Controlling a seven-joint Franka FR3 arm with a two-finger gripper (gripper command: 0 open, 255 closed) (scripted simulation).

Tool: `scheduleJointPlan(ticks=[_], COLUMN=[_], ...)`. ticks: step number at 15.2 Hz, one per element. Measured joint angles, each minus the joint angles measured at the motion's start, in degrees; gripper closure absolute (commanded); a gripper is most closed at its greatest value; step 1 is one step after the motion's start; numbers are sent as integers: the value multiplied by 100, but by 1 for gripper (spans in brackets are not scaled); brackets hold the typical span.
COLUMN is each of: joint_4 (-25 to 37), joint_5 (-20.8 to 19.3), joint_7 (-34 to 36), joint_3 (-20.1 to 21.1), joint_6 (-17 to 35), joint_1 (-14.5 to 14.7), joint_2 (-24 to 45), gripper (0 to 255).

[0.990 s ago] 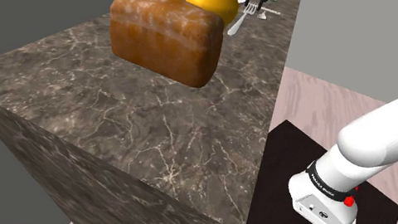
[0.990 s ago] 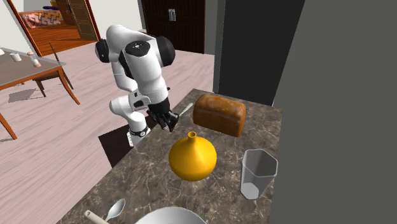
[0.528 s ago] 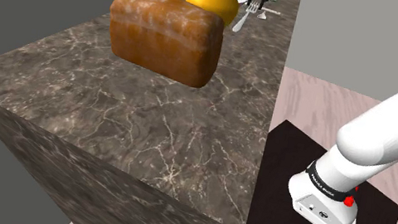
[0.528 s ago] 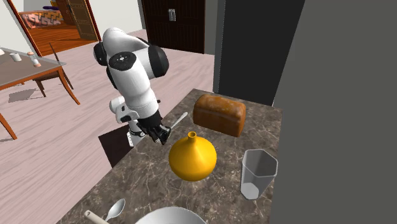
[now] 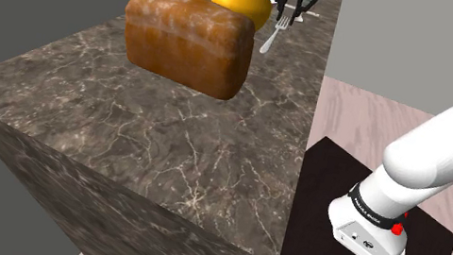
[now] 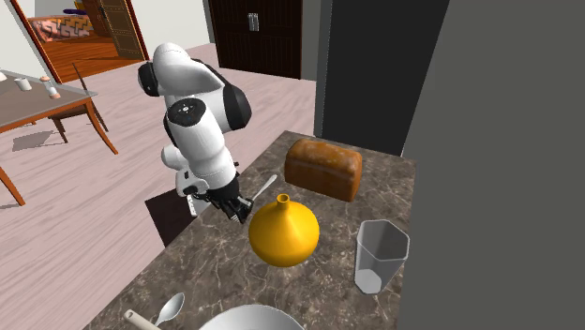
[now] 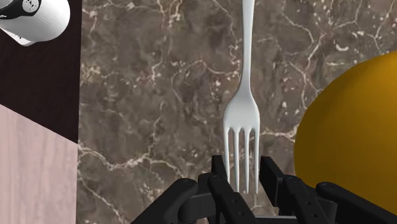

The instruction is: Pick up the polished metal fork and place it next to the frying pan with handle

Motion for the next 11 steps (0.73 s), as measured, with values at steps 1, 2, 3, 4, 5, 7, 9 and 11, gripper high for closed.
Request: scheduleJointPlan(ticks=[1, 2, 3, 4, 5, 7, 9, 11], joint_4=[-76, -145, -235, -326, -398, -481, -555, -560], joint_5=[2, 4, 5, 9, 10, 17, 23, 27], joint_7=[-12, -17, -43, -51, -66, -91, -101, -95], joint_3=[2, 8, 0, 5, 5, -3, -5, -3], joint_6=[74, 157, 225, 315, 394, 509, 616, 637], joint_1=[1, 5, -1, 2, 2, -3, -3, 2], joint_2=[-1, 13, -6, -7, 1, -30, -59, -64], gripper=[255, 255, 255, 255, 255, 255, 255, 255])
